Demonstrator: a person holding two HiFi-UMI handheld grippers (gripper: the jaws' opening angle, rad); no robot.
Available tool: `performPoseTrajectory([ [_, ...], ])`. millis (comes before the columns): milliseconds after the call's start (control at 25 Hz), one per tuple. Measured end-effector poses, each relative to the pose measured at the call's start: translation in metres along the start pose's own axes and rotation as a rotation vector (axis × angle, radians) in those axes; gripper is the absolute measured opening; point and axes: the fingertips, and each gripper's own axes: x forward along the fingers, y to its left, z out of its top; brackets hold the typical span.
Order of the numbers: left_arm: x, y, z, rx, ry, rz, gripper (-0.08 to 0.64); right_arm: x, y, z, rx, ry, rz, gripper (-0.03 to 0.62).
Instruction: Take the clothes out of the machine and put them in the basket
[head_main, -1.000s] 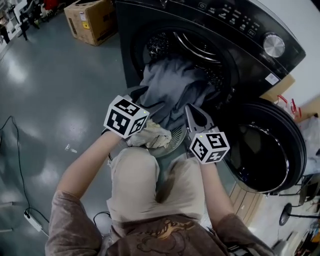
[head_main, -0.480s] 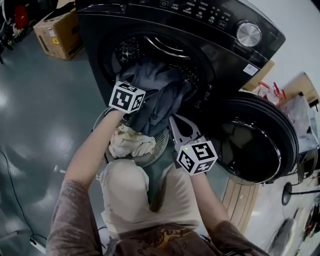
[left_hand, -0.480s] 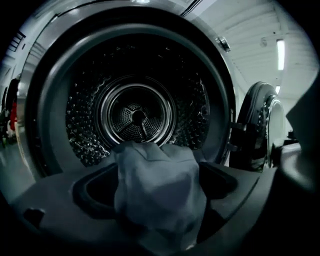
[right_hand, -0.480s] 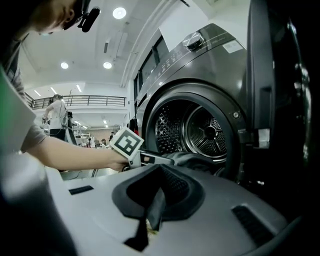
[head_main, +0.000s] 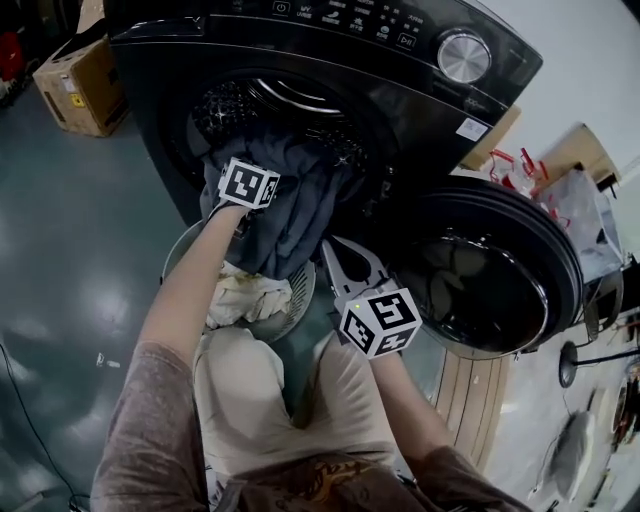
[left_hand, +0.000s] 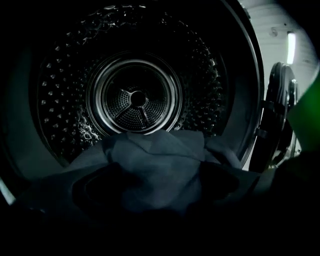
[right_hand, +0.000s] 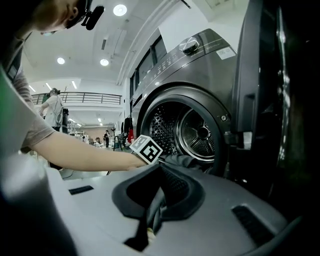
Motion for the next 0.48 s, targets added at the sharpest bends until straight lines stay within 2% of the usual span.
performPoseTrajectory([
  [160, 0.006, 0.003, -0.005, -0.005, 0.017, 0.016, 0.509, -0.004, -0.005, -0.001, -0.001, 0.000, -0.013, -0.005],
  [360, 0.005, 0.000, -0.012, 0.009, 0.024, 0.041, 0.416, -0.005, -0.006, -0.001, 0.003, -0.005, -0.013, -0.005],
  [480, 0.002, -0.002, -0.014, 0.003, 0.040, 0.049, 0.336, -0.006, -0.005, 0.000, 0.007, -0.011, -0.011, -0.005],
])
